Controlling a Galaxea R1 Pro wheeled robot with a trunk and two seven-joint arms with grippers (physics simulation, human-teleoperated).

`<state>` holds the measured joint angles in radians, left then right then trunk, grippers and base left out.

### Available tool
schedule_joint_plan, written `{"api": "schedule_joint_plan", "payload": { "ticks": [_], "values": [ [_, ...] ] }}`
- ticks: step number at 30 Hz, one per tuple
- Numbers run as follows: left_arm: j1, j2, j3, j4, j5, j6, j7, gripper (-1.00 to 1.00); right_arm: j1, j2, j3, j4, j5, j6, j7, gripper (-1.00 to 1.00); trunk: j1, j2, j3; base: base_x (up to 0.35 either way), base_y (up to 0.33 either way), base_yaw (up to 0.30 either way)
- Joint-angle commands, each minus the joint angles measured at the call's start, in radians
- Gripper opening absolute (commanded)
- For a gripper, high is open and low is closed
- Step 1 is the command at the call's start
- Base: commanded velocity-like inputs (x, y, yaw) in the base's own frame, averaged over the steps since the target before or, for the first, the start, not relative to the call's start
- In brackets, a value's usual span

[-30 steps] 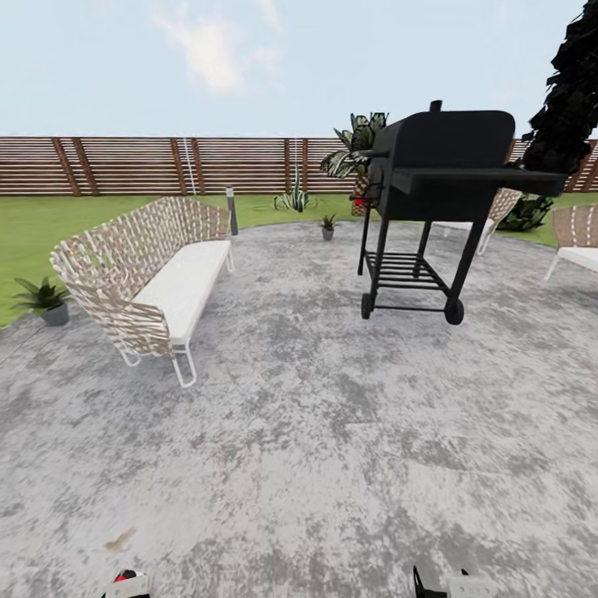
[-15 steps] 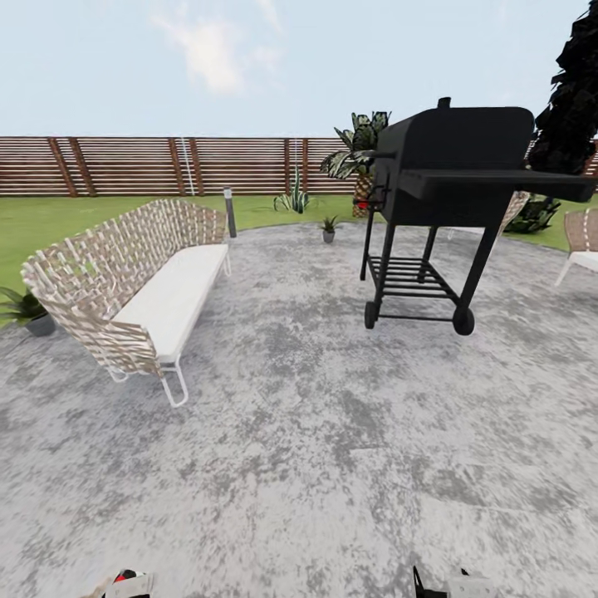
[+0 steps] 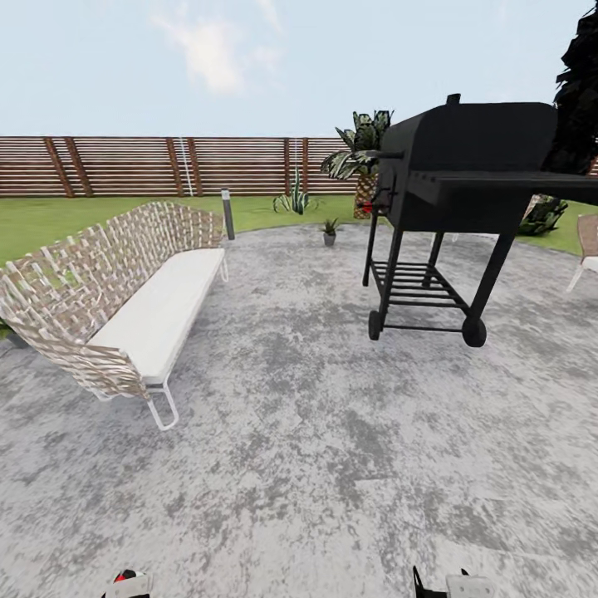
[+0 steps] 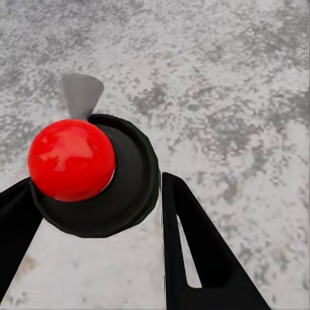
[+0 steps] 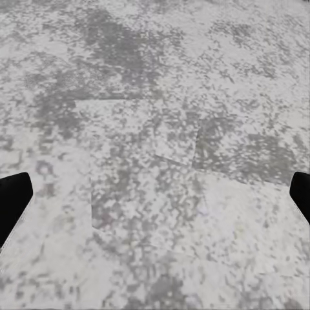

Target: Pick up the pesticide atomizer in the garden and spray insectifuge to fully cover both potted plants in the garden.

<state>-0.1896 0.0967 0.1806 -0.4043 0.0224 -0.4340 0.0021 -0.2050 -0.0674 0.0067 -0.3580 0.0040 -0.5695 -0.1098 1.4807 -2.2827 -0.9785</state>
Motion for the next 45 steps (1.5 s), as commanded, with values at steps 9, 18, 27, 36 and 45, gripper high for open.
{"api": "schedule_joint_plan", "payload": {
  "ticks": [9,18,27,36,45],
  "values": [
    [-0.001,0.000,0.000,0.000,0.002,-0.003,0.000,-1.00,-0.001,0.000,0.001,0.001,0.001,-0.003,-0.002,1.00,0.000,0.000,-0.001,0.339,0.000,0.000],
    [-0.001,0.000,0.000,0.001,0.002,-0.003,0.000,-1.00,-0.001,0.000,0.001,0.001,0.001,-0.003,-0.002,1.00,0.000,0.000,-0.001,0.339,0.000,0.000],
    [-0.001,0.000,0.000,0.001,0.002,-0.003,-0.001,-1.00,-0.001,0.000,0.001,0.001,0.001,-0.003,-0.003,1.00,0.000,0.000,-0.001,0.339,0.000,0.000],
    [-0.001,0.000,-0.001,0.001,0.002,-0.003,-0.001,-1.00,-0.001,0.000,0.001,0.001,0.001,-0.003,-0.002,1.00,0.000,0.000,-0.001,0.339,0.000,0.000],
    [-0.001,0.000,-0.001,0.001,0.002,-0.003,-0.001,-1.00,-0.001,0.000,0.001,0.001,0.001,-0.003,-0.003,1.00,0.000,0.000,-0.001,0.339,0.000,0.000]
  ]
}}
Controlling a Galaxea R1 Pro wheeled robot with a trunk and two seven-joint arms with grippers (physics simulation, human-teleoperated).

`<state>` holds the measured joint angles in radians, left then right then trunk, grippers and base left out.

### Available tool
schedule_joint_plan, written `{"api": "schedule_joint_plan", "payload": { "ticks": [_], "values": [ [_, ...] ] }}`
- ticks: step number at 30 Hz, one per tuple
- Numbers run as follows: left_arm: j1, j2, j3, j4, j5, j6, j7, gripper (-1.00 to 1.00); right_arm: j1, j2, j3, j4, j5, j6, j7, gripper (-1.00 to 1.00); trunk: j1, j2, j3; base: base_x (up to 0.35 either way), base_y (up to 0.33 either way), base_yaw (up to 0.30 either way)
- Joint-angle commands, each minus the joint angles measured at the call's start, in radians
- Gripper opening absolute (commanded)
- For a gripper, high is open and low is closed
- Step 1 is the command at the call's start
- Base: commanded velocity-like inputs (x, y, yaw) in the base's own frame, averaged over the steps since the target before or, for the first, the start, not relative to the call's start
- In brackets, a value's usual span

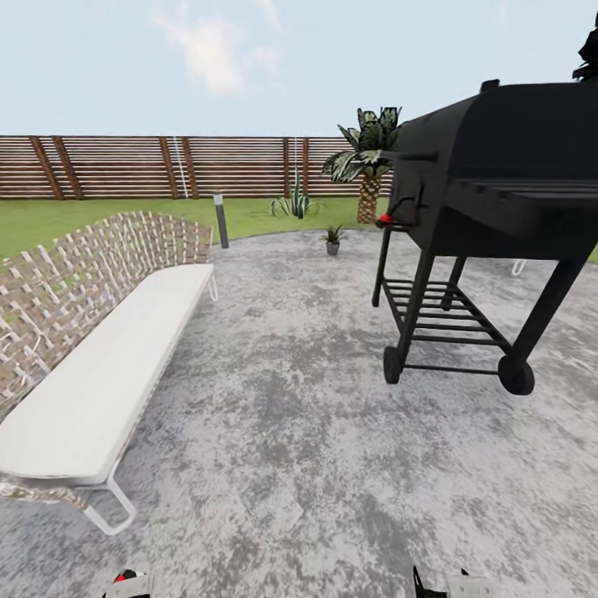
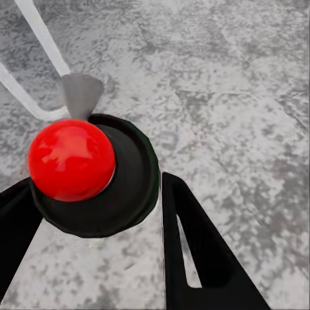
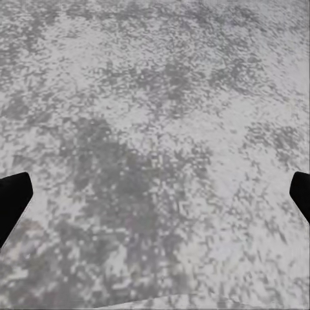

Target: Pick up the pesticide atomizer in the garden and spray insectifuge to fully cover both potted plants in the garden.

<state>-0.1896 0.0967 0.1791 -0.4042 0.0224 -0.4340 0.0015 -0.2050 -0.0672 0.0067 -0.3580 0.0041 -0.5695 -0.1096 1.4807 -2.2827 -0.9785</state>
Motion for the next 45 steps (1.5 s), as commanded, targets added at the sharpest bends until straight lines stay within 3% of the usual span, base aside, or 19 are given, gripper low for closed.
{"api": "schedule_joint_plan", "payload": {
  "ticks": [1,45],
  "values": [
    [-0.001,0.000,0.000,0.001,0.002,-0.003,0.000,-1.00,-0.001,0.000,0.001,0.001,0.001,-0.003,-0.003,1.00,0.000,0.000,-0.001,0.339,0.000,0.000],
    [-0.001,0.000,0.000,0.001,0.002,-0.003,0.000,-1.00,-0.001,0.000,0.000,0.002,0.002,-0.003,-0.002,1.00,0.000,0.000,-0.001,0.339,0.004,0.000]
  ]
}}
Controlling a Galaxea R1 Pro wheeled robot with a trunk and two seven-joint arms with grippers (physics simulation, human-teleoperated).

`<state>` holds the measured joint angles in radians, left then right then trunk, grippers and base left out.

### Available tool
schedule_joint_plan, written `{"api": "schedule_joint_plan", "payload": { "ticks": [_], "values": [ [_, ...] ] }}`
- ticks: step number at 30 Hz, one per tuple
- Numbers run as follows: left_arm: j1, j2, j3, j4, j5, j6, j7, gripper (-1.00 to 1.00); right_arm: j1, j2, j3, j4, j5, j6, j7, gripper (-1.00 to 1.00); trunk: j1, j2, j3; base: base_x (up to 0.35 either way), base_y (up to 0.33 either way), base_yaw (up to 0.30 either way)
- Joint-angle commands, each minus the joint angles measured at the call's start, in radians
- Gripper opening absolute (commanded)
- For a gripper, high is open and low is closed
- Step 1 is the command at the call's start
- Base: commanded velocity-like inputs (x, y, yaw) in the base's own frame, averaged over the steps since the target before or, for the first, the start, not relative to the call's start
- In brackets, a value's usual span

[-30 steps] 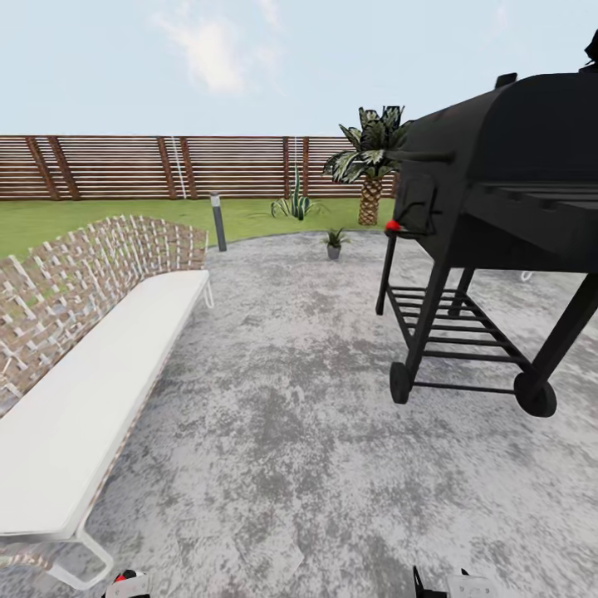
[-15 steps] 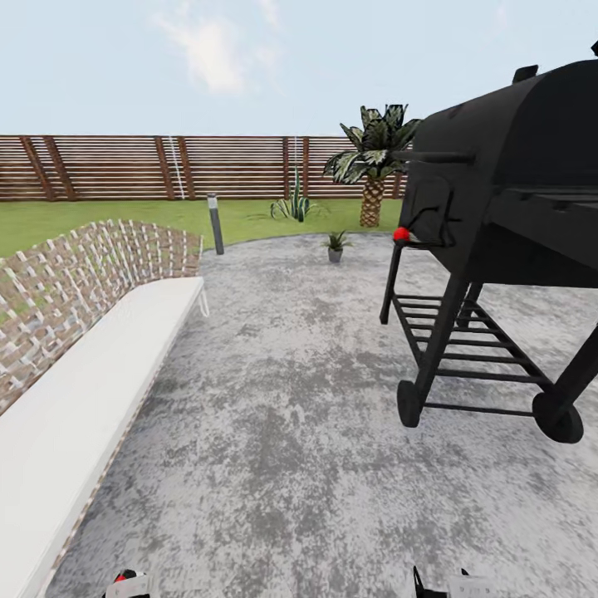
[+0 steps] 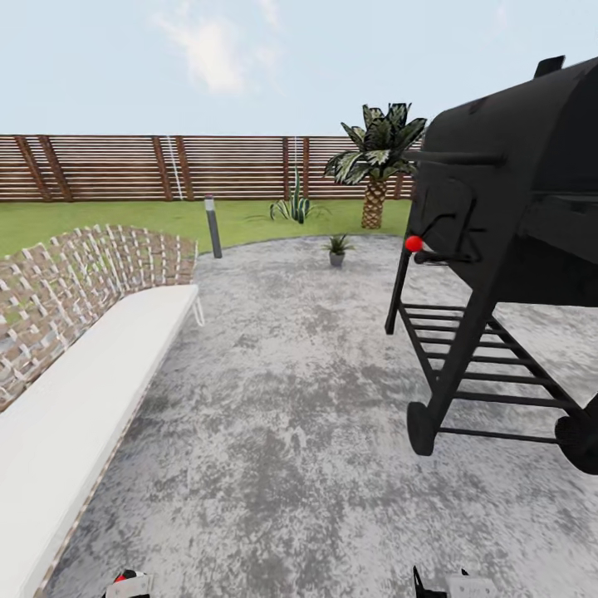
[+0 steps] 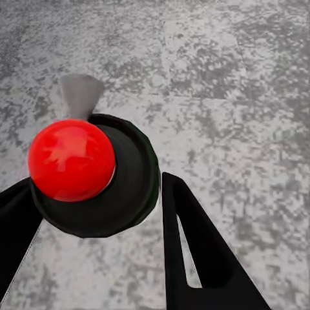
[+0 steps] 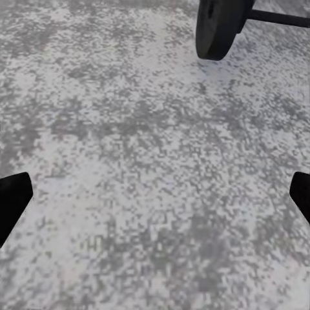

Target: Pick up the pesticide atomizer in the garden and spray insectifuge to fully cover both potted plants in the garden.

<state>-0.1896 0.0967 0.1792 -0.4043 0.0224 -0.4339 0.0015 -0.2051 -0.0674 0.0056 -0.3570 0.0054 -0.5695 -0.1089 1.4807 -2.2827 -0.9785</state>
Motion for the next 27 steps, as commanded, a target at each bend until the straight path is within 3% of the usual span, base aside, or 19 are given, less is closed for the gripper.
{"api": "schedule_joint_plan", "payload": {
  "ticks": [1,27],
  "values": [
    [-0.001,0.000,0.000,0.001,0.002,-0.003,0.000,-1.00,0.000,0.000,0.001,0.001,0.001,-0.003,-0.003,1.00,0.000,0.000,-0.001,0.339,0.095,0.000],
    [-0.001,0.000,0.000,0.001,0.002,-0.003,0.000,-1.00,0.000,0.000,0.002,0.000,0.001,-0.003,-0.003,1.00,0.000,0.000,-0.001,0.335,0.020,0.000]
  ]
}}
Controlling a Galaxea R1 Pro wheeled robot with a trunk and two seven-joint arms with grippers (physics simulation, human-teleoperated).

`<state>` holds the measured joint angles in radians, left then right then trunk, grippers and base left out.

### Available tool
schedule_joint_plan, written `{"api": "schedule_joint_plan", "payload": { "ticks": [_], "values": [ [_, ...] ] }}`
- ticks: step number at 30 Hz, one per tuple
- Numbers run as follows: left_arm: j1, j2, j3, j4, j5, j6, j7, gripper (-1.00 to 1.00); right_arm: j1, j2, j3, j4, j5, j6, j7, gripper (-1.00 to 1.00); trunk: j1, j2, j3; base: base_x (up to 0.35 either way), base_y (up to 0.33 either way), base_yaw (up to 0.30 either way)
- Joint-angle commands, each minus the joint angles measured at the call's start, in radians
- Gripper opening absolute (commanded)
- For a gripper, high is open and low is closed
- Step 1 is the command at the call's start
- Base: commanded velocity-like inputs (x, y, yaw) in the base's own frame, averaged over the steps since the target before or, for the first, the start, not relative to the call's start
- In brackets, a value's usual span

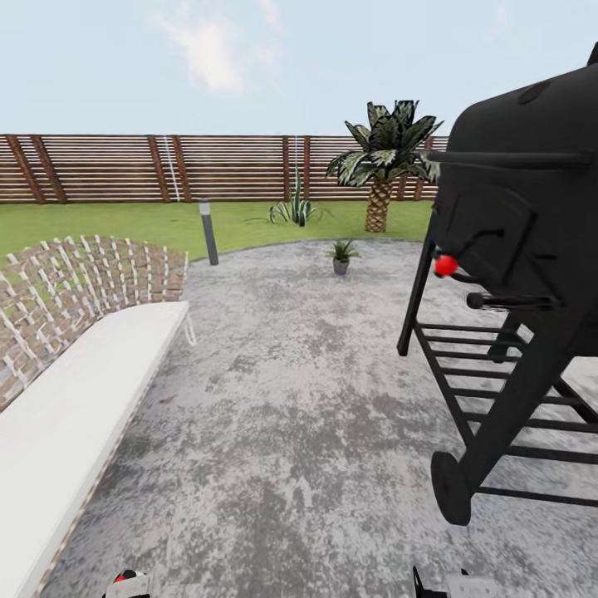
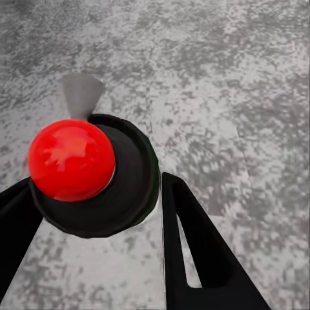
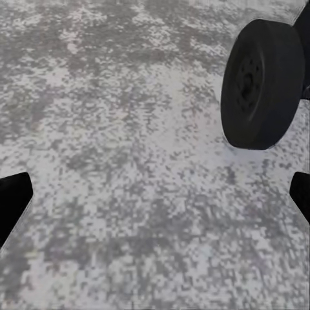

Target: Pick up the pesticide atomizer in the garden and spray insectifuge to fully cover both potted plants in the garden.

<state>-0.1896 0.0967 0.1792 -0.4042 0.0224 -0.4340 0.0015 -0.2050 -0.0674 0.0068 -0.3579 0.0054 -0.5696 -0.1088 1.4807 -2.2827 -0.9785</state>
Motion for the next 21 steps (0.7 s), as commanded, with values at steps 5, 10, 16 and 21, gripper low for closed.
{"api": "schedule_joint_plan", "payload": {
  "ticks": [5,10,16,21],
  "values": [
    [-0.001,0.000,0.001,0.001,0.002,-0.003,0.000,-1.00,-0.001,0.000,0.001,0.001,0.001,-0.003,-0.003,1.00,0.000,0.000,-0.001,0.337,0.000,0.000],
    [-0.001,0.000,0.001,0.001,0.002,-0.003,0.000,-1.00,-0.001,0.000,0.001,0.001,0.001,-0.003,-0.003,1.00,0.000,0.000,-0.001,0.337,0.000,0.000],
    [-0.001,0.000,0.000,0.001,0.002,-0.003,0.000,-1.00,-0.001,0.000,0.001,0.001,0.001,-0.003,-0.003,1.00,0.000,0.000,-0.001,0.337,0.000,0.000],
    [-0.001,0.000,0.000,0.001,0.002,-0.003,0.000,-1.00,-0.001,0.000,0.001,0.002,0.001,-0.003,-0.003,1.00,0.000,0.000,-0.001,0.326,0.073,0.000]
  ]
}}
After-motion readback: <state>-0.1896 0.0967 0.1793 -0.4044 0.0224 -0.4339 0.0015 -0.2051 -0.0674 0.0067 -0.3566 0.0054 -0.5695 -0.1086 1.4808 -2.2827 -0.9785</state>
